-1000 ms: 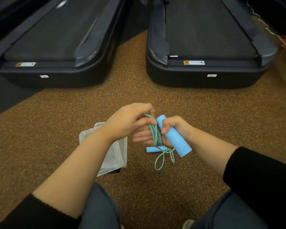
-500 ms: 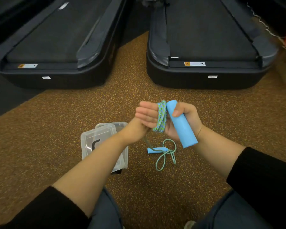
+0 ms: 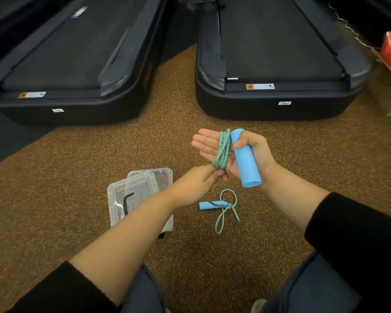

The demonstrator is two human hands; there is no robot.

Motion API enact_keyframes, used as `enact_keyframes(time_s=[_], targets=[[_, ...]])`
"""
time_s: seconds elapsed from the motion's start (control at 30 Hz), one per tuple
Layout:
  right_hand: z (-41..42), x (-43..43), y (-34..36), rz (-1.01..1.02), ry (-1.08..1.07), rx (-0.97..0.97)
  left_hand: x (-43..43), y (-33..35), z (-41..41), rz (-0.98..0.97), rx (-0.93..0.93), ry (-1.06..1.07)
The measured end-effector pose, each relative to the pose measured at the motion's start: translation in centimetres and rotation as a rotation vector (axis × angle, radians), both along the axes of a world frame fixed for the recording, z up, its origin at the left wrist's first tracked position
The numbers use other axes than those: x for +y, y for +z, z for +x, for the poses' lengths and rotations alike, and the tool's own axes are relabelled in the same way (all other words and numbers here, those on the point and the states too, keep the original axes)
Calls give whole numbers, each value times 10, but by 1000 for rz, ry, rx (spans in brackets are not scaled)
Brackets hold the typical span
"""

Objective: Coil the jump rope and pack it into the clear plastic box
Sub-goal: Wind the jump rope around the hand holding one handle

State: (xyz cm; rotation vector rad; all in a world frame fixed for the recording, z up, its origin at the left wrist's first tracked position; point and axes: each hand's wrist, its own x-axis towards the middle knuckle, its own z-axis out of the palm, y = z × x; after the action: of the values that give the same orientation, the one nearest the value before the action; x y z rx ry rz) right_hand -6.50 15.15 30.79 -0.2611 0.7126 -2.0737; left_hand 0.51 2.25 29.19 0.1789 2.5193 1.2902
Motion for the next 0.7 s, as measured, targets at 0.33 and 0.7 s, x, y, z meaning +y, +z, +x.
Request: enact_keyframes(time_s=[0.33,0.7], targets=[[-5,6,-2,79,-4,32,-3,11,4,-274,79,-127],[2,2,-5,161,-60,52,-13,30,6,-600,343,-201]])
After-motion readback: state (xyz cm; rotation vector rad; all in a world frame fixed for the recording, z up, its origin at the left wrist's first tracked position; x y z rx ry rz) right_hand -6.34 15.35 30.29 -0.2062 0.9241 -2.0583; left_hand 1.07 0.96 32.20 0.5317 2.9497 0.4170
